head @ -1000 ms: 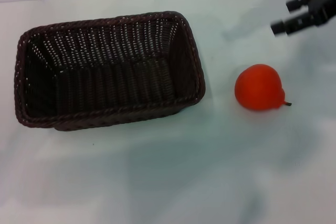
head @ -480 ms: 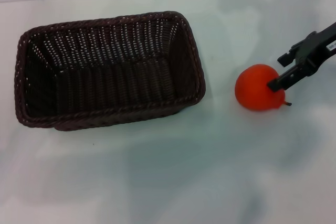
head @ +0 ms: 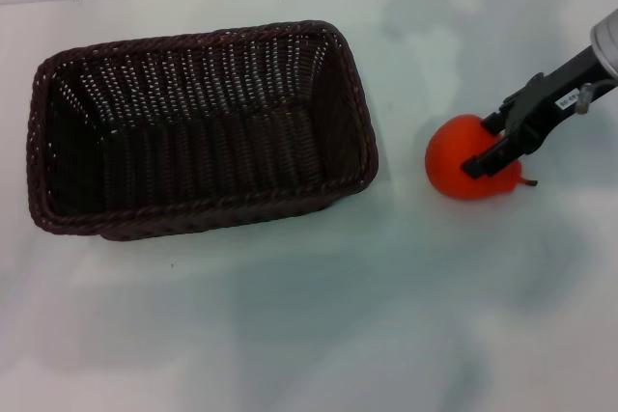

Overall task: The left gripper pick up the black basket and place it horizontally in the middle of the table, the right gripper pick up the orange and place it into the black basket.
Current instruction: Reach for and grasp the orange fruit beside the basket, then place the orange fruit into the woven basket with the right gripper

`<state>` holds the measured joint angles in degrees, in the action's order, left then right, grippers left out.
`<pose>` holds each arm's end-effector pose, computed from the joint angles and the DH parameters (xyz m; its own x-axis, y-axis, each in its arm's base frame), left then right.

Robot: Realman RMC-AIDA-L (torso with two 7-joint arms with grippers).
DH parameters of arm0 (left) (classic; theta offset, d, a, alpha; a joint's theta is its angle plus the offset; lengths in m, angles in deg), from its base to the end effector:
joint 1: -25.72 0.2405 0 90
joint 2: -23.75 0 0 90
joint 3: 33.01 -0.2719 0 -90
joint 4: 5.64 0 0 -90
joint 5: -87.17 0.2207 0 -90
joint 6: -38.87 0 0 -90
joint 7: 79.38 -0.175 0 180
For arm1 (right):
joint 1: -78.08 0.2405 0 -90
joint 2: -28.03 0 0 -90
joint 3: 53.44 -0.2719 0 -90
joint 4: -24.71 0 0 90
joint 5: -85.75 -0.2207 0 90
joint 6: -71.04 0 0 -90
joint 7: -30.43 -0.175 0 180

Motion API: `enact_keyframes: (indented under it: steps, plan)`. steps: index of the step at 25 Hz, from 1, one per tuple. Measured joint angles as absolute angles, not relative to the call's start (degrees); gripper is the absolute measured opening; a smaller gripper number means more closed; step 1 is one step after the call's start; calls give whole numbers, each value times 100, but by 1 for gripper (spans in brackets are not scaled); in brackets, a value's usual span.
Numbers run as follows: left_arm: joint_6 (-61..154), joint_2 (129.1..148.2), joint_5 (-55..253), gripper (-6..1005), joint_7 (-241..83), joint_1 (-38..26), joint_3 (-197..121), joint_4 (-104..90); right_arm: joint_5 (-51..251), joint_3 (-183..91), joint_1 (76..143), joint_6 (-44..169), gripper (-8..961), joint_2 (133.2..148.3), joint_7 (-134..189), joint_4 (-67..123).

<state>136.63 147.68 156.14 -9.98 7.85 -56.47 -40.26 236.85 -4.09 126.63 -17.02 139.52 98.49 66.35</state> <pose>-0.2947 0.3193 0.0887 0.2383 -0.2313 0.9432 0.7439 -0.5809 -0.3304 0.2628 0.4222 0.0038 -0.8008 0.5642 -0.2009 0.5135 0.8195 0.2546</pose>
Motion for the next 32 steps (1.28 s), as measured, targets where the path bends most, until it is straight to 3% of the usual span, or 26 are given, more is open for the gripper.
enact_keyframes:
  steps: [6, 11, 14, 20, 32]
  plan:
    - [13593, 14766, 15614, 575, -998, 779, -5647, -4002, 23666, -376, 12703, -1545, 860, 13967, 9888, 6535]
    - [13586, 14759, 15616, 568, -999, 774, -5647, -3996, 23657, -402, 12712, -1515, 667, 13962, 9902, 6567]
    - [13586, 14758, 15617, 566, -1000, 771, -5647, -3996, 23657, -392, 12734, -1502, 424, 13960, 9903, 6570]
    - [13592, 14758, 15609, 566, -1002, 737, -5640, -3950, 23646, -443, 12767, -1487, 301, 13951, 9963, 6574]
    - [13643, 14764, 15520, 567, -878, 751, -5625, -3937, 21830, -1238, 12389, -1471, 232, 13875, 10255, 7246]
